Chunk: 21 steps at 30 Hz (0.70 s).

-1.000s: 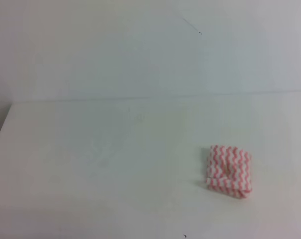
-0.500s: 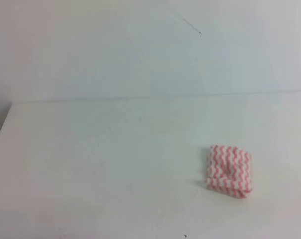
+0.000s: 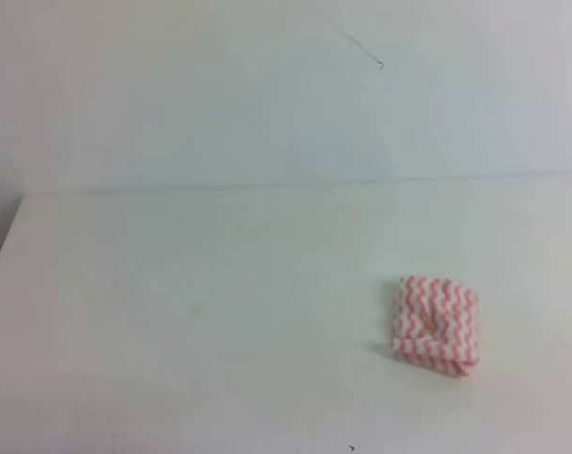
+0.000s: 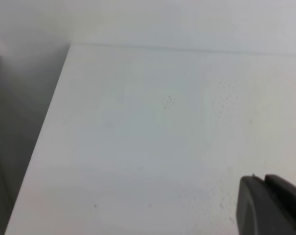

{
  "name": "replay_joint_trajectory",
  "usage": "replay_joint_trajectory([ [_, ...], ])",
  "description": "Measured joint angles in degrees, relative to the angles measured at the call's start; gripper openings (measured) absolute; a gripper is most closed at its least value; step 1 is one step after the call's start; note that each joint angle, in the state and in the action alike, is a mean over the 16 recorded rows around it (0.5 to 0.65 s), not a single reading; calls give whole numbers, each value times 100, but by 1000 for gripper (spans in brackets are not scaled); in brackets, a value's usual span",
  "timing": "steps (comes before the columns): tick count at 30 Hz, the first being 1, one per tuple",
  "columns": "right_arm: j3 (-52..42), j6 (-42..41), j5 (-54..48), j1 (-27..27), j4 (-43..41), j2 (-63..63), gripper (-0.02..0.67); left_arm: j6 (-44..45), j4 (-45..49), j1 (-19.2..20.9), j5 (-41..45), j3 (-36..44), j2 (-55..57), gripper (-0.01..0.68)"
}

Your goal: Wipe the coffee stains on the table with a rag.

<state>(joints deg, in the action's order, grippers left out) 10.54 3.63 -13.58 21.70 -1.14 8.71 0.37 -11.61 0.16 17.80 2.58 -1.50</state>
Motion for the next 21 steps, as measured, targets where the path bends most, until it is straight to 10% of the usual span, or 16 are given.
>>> replay_joint_trajectory([
  [21,-1074,-6,-323,-2520,54,-922,-2,0,-2,9,6,0,28,0],
])
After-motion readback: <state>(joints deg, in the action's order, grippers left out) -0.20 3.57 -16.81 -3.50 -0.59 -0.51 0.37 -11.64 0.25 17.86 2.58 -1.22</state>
